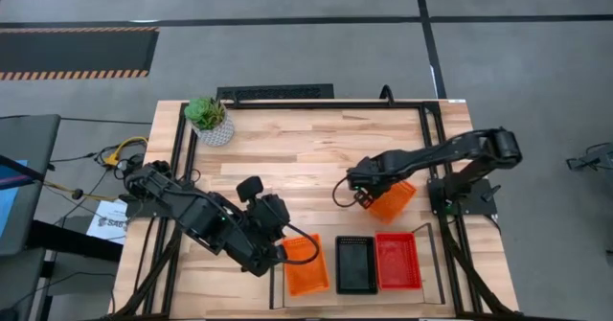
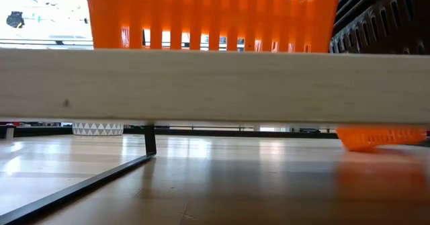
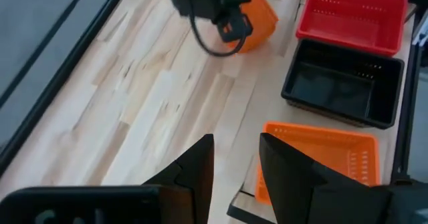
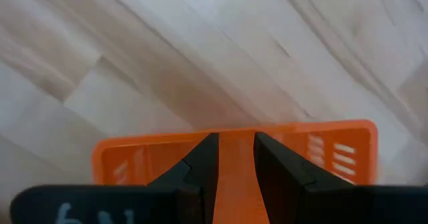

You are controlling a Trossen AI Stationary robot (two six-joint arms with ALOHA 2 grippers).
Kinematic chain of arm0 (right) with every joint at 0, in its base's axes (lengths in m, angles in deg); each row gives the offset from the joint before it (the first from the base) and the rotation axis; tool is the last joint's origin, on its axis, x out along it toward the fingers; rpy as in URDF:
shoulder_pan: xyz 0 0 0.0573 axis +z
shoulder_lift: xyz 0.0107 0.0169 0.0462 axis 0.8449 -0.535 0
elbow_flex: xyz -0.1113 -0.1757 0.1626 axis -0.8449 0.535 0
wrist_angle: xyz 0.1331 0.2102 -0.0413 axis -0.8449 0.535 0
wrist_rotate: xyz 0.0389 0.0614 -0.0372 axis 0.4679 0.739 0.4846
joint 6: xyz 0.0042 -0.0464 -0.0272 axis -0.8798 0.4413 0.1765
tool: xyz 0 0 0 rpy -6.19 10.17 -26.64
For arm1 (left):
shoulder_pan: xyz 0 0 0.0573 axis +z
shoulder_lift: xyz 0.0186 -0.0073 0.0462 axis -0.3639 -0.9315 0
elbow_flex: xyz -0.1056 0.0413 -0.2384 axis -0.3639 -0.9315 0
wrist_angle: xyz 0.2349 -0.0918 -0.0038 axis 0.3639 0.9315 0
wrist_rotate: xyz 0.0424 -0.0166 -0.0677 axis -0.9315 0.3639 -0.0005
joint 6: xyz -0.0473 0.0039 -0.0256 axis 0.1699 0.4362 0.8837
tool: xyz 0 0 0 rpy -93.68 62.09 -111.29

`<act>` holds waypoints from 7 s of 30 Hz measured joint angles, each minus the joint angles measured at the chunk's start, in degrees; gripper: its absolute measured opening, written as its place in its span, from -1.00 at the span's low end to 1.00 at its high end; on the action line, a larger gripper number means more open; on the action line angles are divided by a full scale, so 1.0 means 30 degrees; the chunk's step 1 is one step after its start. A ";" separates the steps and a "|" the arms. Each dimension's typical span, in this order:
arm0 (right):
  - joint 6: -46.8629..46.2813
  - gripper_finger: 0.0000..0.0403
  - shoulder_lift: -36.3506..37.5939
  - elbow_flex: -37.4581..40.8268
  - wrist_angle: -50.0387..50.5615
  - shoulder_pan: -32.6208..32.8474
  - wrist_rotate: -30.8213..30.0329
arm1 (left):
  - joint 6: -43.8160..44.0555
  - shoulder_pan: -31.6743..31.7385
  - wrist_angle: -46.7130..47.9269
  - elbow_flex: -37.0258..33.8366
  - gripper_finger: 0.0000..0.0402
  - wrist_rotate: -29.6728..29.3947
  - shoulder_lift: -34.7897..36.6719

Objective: Stack baskets on shelf by color
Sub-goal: Stack the orange bin on top of the orange bin on the shelf

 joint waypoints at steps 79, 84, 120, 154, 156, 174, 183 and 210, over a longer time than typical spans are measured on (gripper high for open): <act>0.2550 -0.41 0.6985 -0.5654 -0.0320 0.1135 -0.4084 | -0.7529 0.5703 -0.1534 -0.4657 -0.46 0.2893 0.1719; 0.1242 -0.41 0.8758 -0.5661 0.1315 0.2549 -0.5726 | -1.0224 0.6614 -0.7726 -0.9065 -0.46 0.6560 0.1668; -0.1280 -0.41 0.7934 -0.5639 0.3269 0.4861 -0.6533 | -1.9990 0.9235 -1.4932 -1.4772 -0.46 1.3631 -0.2036; -0.4718 -0.41 0.9990 -0.5639 0.5956 0.5912 -0.8643 | -1.1359 0.7734 -0.5407 -0.2566 -1.00 0.9093 -0.2688; -0.4731 -0.41 1.0326 -0.5639 0.6245 0.5983 -0.9043 | -1.0079 0.6969 -0.4415 -0.0693 -1.00 0.8884 -0.2688; -0.4421 -0.41 1.0872 -0.5646 0.6787 0.5975 -0.9496 | 0.1071 -0.0424 -0.6501 -0.0742 -1.00 0.6980 -0.1375; -0.4413 -0.41 1.0865 -0.5646 0.6782 0.5975 -0.9469 | 0.3641 -0.1522 -0.7187 -0.2470 -1.00 0.5796 -0.1370; -0.4348 -0.41 1.0865 -0.5646 0.7263 0.5980 -0.9433 | 0.4081 -0.1788 -0.9465 -0.6970 -1.00 0.7410 -0.1348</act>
